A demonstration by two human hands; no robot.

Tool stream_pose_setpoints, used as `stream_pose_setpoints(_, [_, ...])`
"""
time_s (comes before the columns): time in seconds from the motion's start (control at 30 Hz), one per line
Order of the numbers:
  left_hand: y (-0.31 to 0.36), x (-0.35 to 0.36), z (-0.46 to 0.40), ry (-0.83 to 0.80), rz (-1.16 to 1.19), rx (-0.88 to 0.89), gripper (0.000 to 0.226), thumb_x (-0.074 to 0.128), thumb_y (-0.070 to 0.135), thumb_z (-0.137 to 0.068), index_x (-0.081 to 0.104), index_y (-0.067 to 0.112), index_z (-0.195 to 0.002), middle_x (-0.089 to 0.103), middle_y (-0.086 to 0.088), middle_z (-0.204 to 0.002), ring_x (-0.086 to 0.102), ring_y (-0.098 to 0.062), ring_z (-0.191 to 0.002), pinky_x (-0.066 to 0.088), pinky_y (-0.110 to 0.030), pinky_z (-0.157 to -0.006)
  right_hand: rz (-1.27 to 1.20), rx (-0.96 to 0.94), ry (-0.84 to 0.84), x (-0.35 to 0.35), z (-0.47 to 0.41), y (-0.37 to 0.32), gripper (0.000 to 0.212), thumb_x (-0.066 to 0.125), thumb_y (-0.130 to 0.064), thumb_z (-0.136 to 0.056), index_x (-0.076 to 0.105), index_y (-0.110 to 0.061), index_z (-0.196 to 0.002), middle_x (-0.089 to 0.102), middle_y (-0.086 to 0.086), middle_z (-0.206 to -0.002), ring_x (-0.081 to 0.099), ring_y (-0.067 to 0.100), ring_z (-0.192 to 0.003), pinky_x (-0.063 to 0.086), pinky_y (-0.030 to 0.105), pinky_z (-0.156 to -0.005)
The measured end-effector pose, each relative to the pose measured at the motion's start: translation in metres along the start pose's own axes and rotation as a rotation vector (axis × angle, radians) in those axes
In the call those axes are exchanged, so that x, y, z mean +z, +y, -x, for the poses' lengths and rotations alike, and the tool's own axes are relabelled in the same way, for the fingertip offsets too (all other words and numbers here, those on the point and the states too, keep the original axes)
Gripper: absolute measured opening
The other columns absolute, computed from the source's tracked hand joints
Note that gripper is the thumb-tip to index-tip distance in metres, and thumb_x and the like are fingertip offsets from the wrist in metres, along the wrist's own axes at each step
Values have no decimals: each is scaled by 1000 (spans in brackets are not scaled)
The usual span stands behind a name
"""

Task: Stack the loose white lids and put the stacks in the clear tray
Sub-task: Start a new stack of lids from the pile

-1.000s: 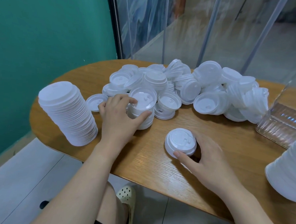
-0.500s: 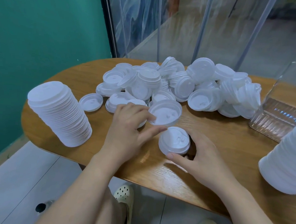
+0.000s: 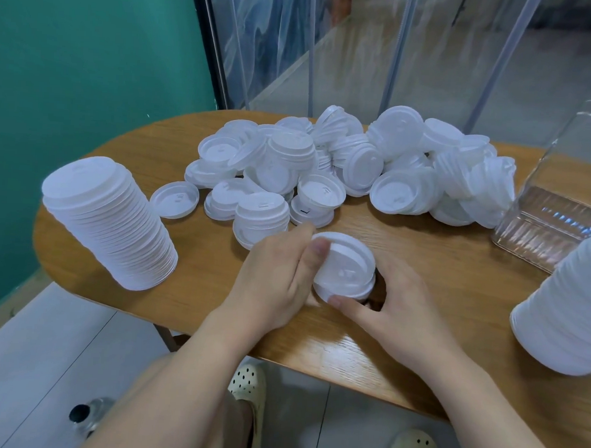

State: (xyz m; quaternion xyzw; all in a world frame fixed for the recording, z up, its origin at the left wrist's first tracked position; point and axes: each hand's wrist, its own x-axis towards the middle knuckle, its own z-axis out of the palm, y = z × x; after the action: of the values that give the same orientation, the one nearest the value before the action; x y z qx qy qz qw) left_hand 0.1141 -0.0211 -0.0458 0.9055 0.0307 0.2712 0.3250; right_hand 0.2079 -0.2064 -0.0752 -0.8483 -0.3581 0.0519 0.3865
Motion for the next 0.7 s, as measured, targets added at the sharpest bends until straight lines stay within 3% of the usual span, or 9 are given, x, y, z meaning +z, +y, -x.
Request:
stream_pose_setpoints(0.1, [-1,2,-2,-66,53,-95,82,20,81,-95,56,8,-88,59,-6,-73,58,-25,-71,44,-51,-67,1,5,3,0,0,-1,64,66,-77,-69,57,-43,-123,60,-24,-110,54,2,-106,49,37,-92])
stream_pose_setpoints(0.23, [-5,3,-1,-121,137,-180,51,37,66,-100,58,20,-97,64,6,-81,61,-13,-77,50,-42,-71,-6,3,-1,1,0,-1,65,66,-76,-69,57,-42,-124,61,-24,-111,55,2,-107,49,38,-93])
stream_pose_setpoints(0.33, [-9,3,0,-161,176,-218,30,43,57,-104,54,28,-101,65,12,-84,61,-7,-76,48,-27,-68,-5,0,-5,0,0,-1,69,66,-77,-70,57,-42,-129,62,-24,-115,55,3,-111,49,39,-96])
stream_pose_setpoints(0.47, [-6,6,-1,-212,246,-283,26,53,49,-103,50,30,-120,70,8,-79,64,-16,-60,50,-29,-50,-15,-11,6,0,1,-3,71,69,-74,-68,57,-43,-131,61,-26,-117,55,1,-113,50,38,-96])
stream_pose_setpoints(0.53, [-6,8,-2,-196,253,-290,24,56,48,-102,53,29,-117,66,13,-75,61,-12,-60,51,-32,-46,-31,-11,19,-1,2,-5,74,71,-74,-66,58,-43,-132,62,-26,-117,57,1,-113,51,37,-96])
stream_pose_setpoints(0.7, [-14,17,-5,-127,213,-309,16,61,50,-98,59,34,-101,55,11,-64,54,-8,-57,52,-39,-57,-50,6,26,-2,3,-7,72,84,-63,-63,60,-44,-129,63,-28,-112,57,-3,-109,50,31,-92])
